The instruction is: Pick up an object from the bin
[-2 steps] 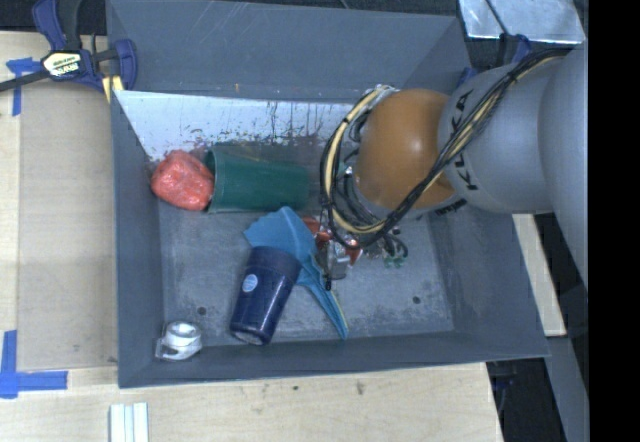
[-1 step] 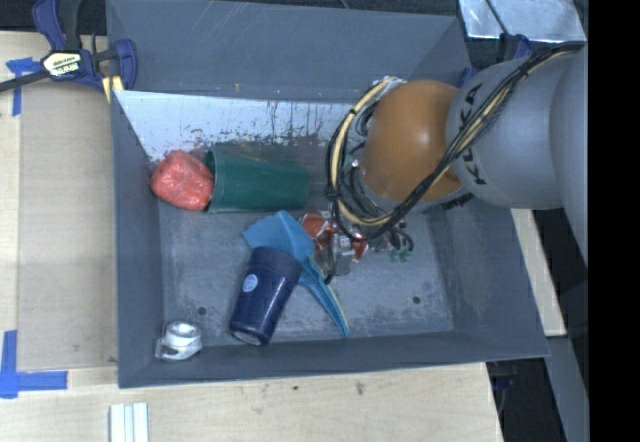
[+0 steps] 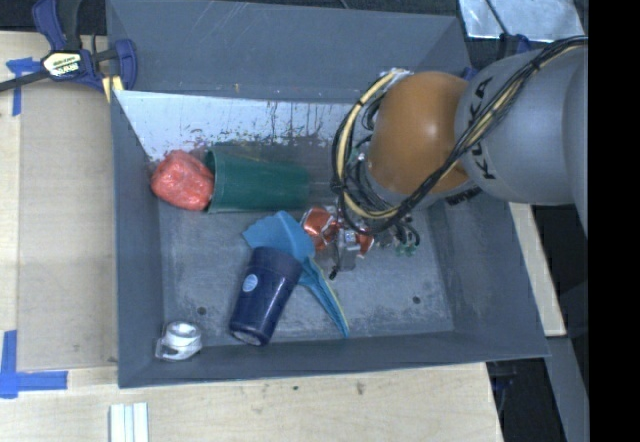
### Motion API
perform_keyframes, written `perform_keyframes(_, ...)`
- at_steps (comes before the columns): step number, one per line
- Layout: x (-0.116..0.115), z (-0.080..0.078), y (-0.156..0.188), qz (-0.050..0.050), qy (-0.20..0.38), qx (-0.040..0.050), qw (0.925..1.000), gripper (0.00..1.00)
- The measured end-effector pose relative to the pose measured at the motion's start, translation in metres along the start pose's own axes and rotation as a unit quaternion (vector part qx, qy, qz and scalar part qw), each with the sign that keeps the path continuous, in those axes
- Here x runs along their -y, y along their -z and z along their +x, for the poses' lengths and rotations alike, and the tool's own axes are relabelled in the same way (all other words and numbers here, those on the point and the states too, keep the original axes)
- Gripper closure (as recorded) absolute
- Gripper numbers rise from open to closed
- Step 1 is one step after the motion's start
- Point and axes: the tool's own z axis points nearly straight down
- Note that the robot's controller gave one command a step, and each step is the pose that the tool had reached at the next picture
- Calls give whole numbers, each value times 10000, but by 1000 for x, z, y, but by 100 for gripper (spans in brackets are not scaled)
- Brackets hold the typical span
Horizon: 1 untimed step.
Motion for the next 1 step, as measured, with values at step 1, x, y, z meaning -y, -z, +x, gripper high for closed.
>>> perform_keyframes(1, 16, 0, 130, 2, -179, 25, 9998, 100)
